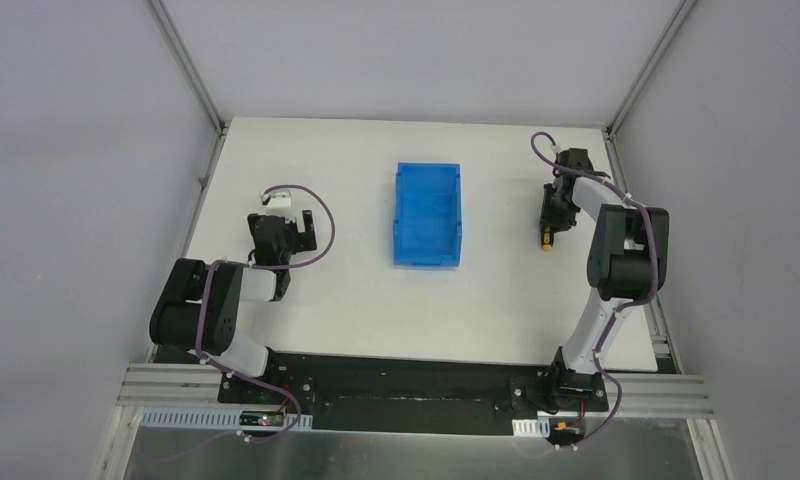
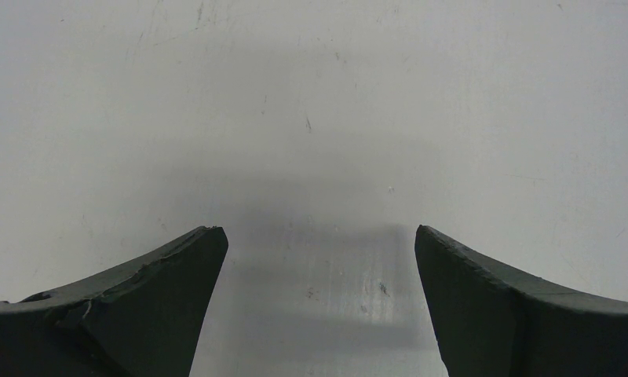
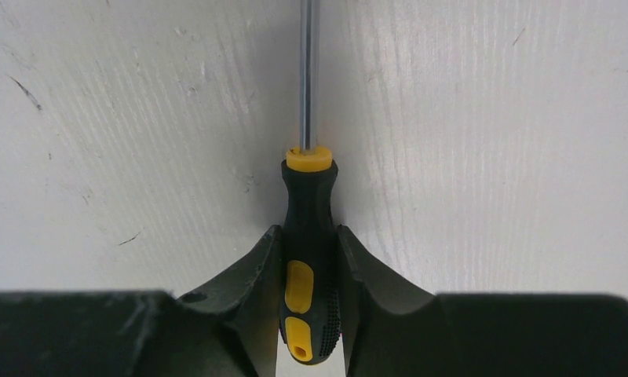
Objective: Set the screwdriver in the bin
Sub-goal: Pick up the screwdriver from the center of the board.
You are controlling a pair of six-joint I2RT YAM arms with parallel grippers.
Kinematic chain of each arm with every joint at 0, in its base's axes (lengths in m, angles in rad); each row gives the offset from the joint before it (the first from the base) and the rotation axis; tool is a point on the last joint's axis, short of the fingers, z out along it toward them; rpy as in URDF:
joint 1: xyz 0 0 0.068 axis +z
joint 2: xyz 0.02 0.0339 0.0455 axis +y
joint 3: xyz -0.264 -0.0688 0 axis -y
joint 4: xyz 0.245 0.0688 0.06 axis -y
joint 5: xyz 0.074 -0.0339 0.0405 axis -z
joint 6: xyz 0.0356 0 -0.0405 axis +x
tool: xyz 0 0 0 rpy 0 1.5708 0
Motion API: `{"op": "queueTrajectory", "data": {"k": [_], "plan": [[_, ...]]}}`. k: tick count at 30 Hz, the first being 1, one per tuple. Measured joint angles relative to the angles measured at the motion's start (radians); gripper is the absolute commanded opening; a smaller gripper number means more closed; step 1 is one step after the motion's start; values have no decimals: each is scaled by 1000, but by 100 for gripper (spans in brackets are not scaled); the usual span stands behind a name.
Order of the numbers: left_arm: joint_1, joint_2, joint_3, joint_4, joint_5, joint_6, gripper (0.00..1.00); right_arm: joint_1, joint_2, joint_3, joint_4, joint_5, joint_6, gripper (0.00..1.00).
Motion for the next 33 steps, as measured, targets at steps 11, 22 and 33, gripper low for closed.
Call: {"op": "queueTrajectory", "data": {"k": [11,22,33], "plan": [[0,0,0,0,0,0,99,-1,-10,14,-60,0,-18,9],[0,0,0,0,0,0,99,-2,-130,52,-143,-32,6,9],[0,0,0,0,0,0,99,24,-284,107,-194,-155,94,11]]}}
